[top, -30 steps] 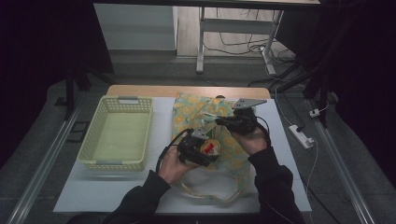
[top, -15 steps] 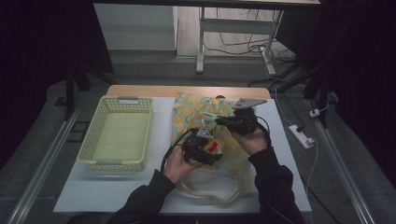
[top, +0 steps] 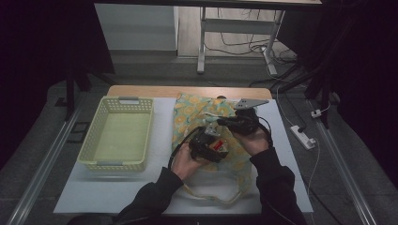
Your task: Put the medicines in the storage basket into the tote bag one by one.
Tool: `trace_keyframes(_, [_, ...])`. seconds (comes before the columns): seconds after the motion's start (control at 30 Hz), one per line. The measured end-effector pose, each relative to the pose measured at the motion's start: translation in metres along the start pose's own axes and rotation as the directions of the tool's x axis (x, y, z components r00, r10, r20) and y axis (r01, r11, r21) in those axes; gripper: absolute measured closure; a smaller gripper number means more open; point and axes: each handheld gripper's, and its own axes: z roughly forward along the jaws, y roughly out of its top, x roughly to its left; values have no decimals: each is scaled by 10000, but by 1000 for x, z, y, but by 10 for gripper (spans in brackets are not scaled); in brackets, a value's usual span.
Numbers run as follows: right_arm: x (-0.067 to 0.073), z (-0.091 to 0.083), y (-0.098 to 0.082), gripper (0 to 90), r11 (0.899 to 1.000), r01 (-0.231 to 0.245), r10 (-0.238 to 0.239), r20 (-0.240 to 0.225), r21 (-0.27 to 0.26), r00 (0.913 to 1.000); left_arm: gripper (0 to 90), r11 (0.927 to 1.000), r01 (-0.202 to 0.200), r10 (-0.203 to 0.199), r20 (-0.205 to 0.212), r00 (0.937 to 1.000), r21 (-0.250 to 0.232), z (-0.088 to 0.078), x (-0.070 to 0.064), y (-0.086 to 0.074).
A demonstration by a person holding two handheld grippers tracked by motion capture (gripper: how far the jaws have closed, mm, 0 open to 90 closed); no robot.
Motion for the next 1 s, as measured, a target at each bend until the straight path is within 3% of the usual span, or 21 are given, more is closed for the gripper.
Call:
trace_keyframes(0.4, [-1,-1,0,894,10000,-43,43,73,14,10000,199,9992,-354,347,-350,9988,-190,10,-2,2])
trace_keyframes(0.5, [-2,-1,0,894,10000,-38,38,79,9,10000,169,9988,-332,324,-219,9992,-353,9,0,1])
trace_keyframes(0.57, [-2,-1,0,894,10000,-35,35,83,2,10000,152,9986,-95,83,-241,9997,-519,8,1,1])
trace_keyframes(0.73, [-1,-2,0,894,10000,-14,14,63,-24,10000,142,9985,-20,13,-133,9999,-543,5,2,0])
trace_keyframes(1.0, [-1,-2,0,894,10000,-36,36,59,-14,10000,109,9980,-331,350,352,9988,-531,-8,-5,0])
